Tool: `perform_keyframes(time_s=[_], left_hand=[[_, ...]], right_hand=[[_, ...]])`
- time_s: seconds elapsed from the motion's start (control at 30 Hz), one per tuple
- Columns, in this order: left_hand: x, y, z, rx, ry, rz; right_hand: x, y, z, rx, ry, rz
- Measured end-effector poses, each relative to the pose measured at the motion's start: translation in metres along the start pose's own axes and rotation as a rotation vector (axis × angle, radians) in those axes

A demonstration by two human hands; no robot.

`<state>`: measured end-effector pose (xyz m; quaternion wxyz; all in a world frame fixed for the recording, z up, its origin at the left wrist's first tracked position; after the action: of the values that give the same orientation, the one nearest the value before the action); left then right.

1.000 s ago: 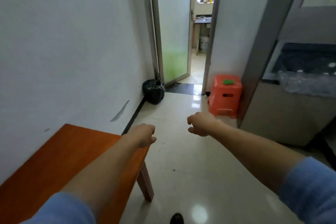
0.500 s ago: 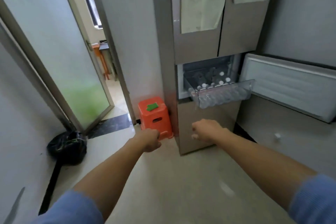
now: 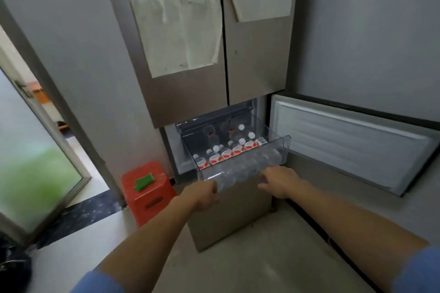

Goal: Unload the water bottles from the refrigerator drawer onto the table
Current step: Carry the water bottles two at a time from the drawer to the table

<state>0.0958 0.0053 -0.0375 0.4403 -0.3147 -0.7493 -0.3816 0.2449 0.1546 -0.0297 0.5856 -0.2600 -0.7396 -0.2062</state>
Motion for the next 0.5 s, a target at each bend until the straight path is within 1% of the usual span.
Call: perform_keyframes(time_s=[0.13, 0.23, 0.37, 0.43, 0.5], left_hand=[[0.012, 0.006, 0.062, 0.040, 0.087, -0.189], [0.017, -0.005, 0.106, 0.086, 0.110, -0.222], [0.030, -0.026, 0.175, 0.135, 0.181, -0.306], [0.034, -0.039, 0.211, 0.186, 0.201, -0.391], [0.031, -0.054, 0.248, 0.239, 0.201, -0.529]], right_hand=[[0.019, 0.043, 0.065, -0.015, 0.057, 0.074], [0.023, 0.059, 0.113, -0.025, 0.055, 0.092], [0.020, 0.069, 0.182, -0.034, 0.063, 0.141], [0.018, 0.072, 0.217, -0.031, 0.063, 0.182], [0.012, 0.077, 0.252, -0.049, 0.047, 0.249]])
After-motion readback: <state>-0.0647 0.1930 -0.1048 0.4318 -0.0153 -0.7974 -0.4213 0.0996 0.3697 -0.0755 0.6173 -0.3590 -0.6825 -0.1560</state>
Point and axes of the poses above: each hand's wrist, its own z-axis towards the middle knuckle, its own x-axis out of the back of the hand, y = z × x, the point moved 6 cm from there along z, towards the middle knuckle, and after that the axes turned 6 degrees about -z, right-handed, at the moved point
